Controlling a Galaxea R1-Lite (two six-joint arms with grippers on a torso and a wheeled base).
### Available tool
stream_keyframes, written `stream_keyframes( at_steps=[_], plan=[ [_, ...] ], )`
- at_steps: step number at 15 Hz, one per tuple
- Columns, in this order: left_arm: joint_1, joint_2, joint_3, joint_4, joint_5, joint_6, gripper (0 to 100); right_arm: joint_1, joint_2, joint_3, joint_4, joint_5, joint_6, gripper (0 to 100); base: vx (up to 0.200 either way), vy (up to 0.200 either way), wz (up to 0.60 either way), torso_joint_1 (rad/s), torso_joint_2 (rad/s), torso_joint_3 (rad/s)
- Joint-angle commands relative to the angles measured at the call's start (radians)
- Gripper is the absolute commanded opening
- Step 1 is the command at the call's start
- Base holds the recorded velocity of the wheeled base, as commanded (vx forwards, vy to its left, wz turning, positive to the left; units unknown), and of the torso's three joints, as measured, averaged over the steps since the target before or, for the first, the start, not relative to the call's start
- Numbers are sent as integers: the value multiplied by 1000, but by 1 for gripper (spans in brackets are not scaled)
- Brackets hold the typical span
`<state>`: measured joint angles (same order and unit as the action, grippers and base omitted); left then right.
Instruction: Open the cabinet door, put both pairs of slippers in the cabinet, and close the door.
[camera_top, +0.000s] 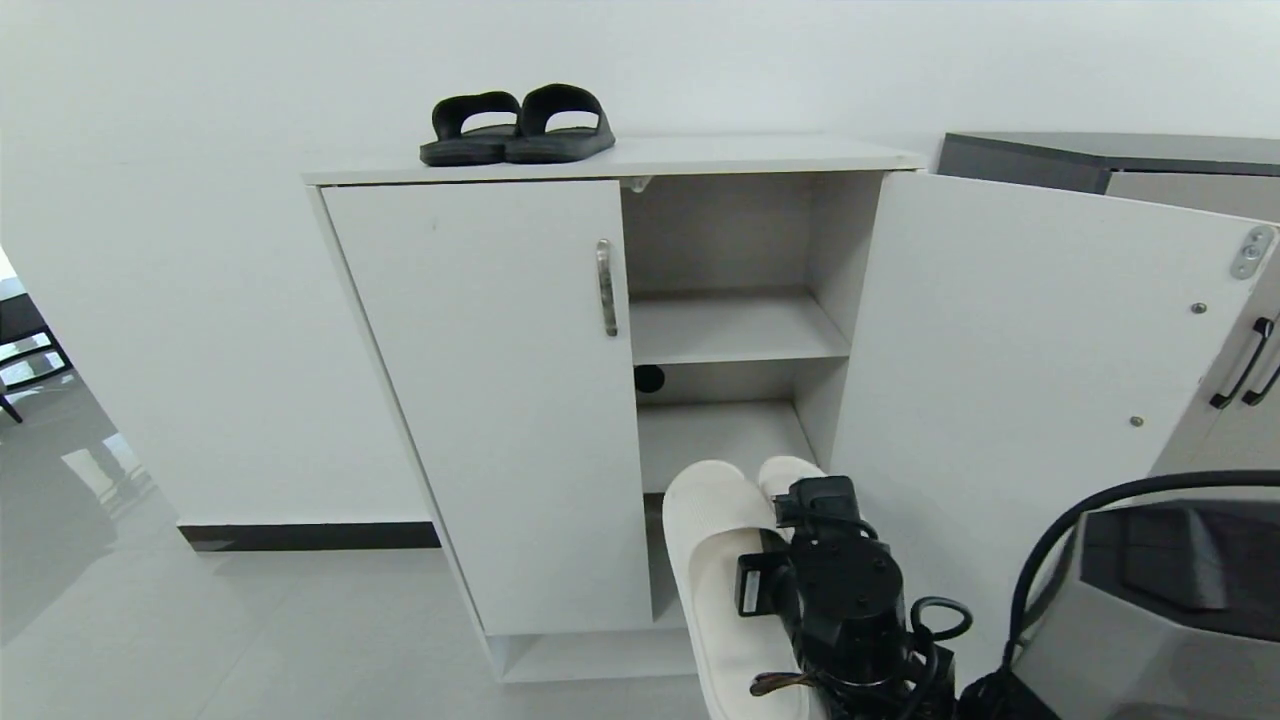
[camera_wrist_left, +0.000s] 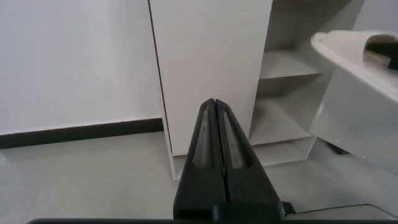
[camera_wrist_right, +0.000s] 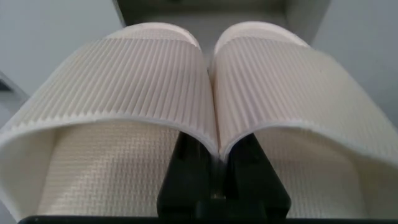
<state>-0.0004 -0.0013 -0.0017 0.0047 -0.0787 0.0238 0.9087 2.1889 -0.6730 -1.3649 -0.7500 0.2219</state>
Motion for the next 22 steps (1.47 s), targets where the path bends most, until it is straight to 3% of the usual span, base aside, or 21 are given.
stream_keyframes(
  at_steps=[1, 7, 14, 19, 22],
  plan=[
    [0, 1, 0, 0, 0, -1, 0, -40, 158, 4, -206, -38, -168, 0, 0, 0, 0, 0, 0, 0],
    [0, 1, -1, 0, 2, -1, 0, -45, 138, -20, -152, -42, -159, 0, 0, 0, 0, 0, 0, -17],
    [0, 1, -1, 0, 2, -1, 0, -59, 138, -123, -68, -37, -156, 0, 0, 0, 0, 5, 1, -182],
    [0, 1, 0, 0, 2, -1, 0, -59, 135, -125, -68, 92, -124, 0, 0, 0, 0, 4, 1, -200],
    [0, 1, 0, 0, 2, -1, 0, -71, 130, -186, -3, 84, -124, 0, 0, 0, 0, 4, 1, -191]
  ],
)
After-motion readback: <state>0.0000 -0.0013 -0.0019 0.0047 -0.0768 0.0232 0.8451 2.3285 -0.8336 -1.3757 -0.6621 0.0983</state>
